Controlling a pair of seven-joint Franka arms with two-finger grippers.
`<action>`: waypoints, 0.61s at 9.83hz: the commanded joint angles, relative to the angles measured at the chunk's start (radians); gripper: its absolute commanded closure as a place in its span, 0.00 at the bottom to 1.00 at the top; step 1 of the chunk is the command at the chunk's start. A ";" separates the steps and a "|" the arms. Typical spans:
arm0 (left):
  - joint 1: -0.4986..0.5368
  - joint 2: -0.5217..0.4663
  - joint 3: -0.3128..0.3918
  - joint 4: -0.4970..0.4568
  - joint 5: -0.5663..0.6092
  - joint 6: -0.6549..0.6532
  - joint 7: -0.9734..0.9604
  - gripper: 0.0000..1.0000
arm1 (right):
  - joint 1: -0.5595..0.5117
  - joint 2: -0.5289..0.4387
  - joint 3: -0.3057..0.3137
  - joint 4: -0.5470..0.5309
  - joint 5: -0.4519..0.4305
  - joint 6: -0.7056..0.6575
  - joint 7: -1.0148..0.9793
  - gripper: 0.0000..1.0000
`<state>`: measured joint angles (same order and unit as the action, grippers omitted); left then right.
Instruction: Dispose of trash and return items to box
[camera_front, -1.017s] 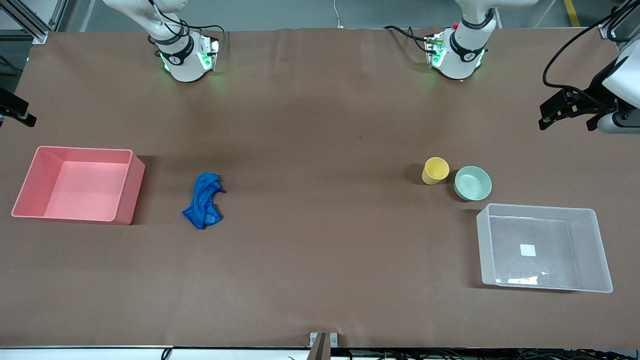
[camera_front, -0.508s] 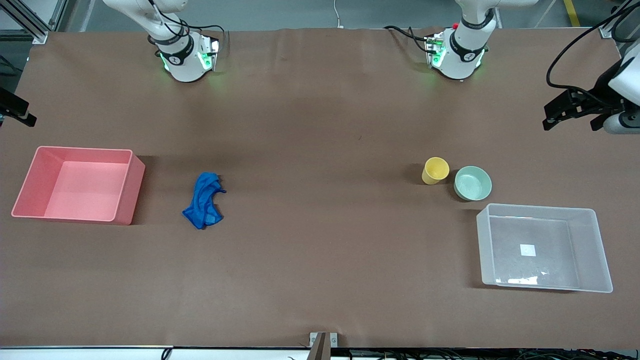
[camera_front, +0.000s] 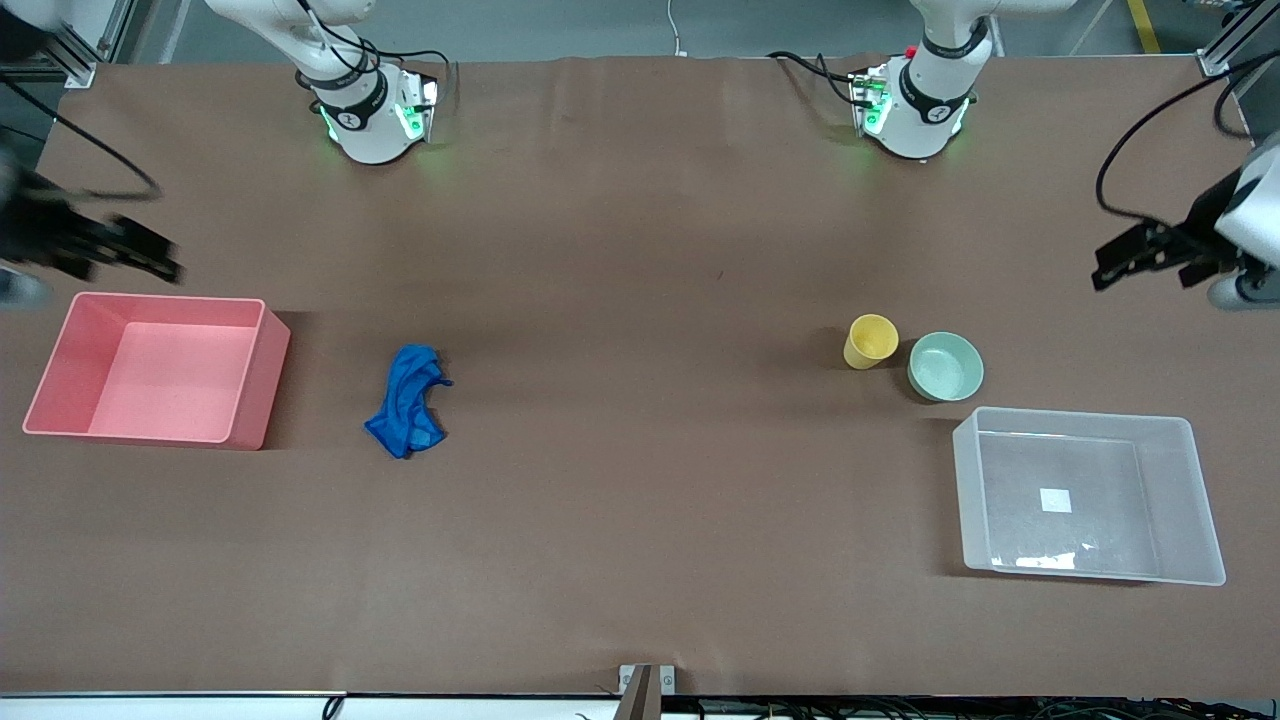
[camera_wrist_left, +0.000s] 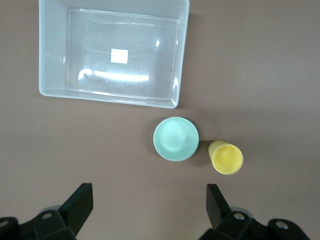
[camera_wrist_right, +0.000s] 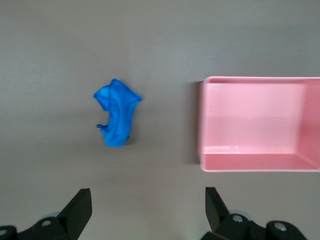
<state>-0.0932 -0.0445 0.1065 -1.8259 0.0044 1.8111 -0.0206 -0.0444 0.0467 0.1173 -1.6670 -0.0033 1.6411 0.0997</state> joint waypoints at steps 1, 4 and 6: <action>-0.002 -0.080 0.022 -0.351 0.009 0.278 0.007 0.00 | 0.003 0.062 0.050 -0.207 -0.004 0.235 0.047 0.00; 0.009 0.022 0.024 -0.626 0.011 0.738 -0.008 0.00 | 0.004 0.195 0.068 -0.434 -0.004 0.623 0.051 0.00; 0.009 0.159 0.022 -0.650 0.011 0.877 -0.024 0.00 | 0.023 0.287 0.068 -0.456 -0.006 0.742 0.055 0.00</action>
<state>-0.0881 0.0134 0.1325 -2.4667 0.0044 2.6122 -0.0260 -0.0269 0.3084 0.1751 -2.1139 -0.0040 2.3471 0.1357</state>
